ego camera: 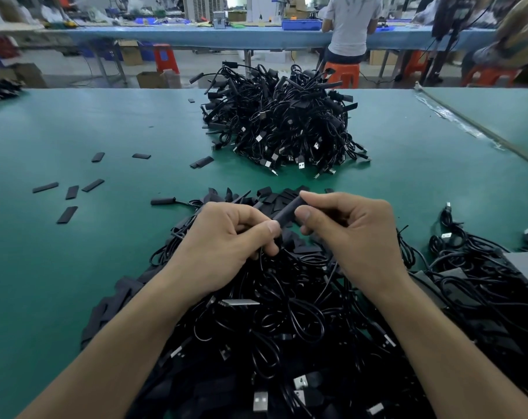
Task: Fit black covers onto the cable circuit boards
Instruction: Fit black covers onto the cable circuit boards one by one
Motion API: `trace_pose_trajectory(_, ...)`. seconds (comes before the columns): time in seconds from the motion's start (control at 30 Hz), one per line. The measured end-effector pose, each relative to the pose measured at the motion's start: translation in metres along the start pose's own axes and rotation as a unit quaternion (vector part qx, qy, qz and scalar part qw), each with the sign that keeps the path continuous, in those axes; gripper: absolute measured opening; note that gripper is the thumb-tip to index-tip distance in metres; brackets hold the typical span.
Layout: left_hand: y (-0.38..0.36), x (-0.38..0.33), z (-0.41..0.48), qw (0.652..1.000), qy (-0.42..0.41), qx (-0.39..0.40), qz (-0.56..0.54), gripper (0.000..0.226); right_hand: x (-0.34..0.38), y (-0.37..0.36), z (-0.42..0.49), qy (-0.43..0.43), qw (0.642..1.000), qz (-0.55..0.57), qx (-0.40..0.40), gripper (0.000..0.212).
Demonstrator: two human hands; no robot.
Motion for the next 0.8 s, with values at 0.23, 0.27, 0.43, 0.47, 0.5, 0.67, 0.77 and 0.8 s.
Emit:
trace_pose_trajectory(0.23,-0.001,-0.002,0.000,0.999,-0.014,0.032,0.010,0.013,-0.004,0.002,0.001,-0.044,0.994,0.102,-0.015,0.018)
trace_pose_trajectory(0.27,0.000,-0.001,0.000,0.999,-0.014,0.028,0.011,0.011,-0.005,0.003,0.001,-0.051,0.993,0.105,-0.020,0.018)
trace_pose_trajectory(0.43,0.015,0.007,0.001,0.993,0.035,-0.116,-0.008,0.015,0.010,-0.001,-0.001,-0.023,0.999,0.001,0.034,0.006)
trace_pose_trajectory(0.47,0.019,0.008,0.001,0.989,0.040,-0.142,0.004,0.019,0.016,-0.007,-0.002,-0.025,0.995,-0.008,0.092,0.009)
trace_pose_trajectory(0.5,0.021,0.010,0.001,0.985,0.041,-0.163,0.025,0.022,0.020,-0.016,-0.005,-0.039,0.987,-0.014,0.158,0.009)
trace_pose_trajectory(0.67,0.027,0.010,-0.001,0.959,0.045,-0.211,0.184,0.020,0.027,-0.047,-0.021,-0.061,0.896,-0.232,0.374,0.028)
trace_pose_trajectory(0.77,0.025,0.009,-0.002,0.955,0.057,-0.184,0.225,0.015,0.029,-0.055,-0.026,-0.020,0.870,-0.312,0.380,0.015)
trace_pose_trajectory(0.8,0.026,0.010,-0.003,0.953,0.065,-0.174,0.238,0.010,0.032,-0.054,-0.025,-0.017,0.879,-0.299,0.370,0.011)
Point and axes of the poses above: each hand's wrist, its own z-axis towards the middle knuckle, its own y-axis out of the back of the hand, x = y × z, the point moved 5 cm from there along z, towards the middle knuckle, and after that the axes turned 11 degrees about z, right-handed, at the moved point
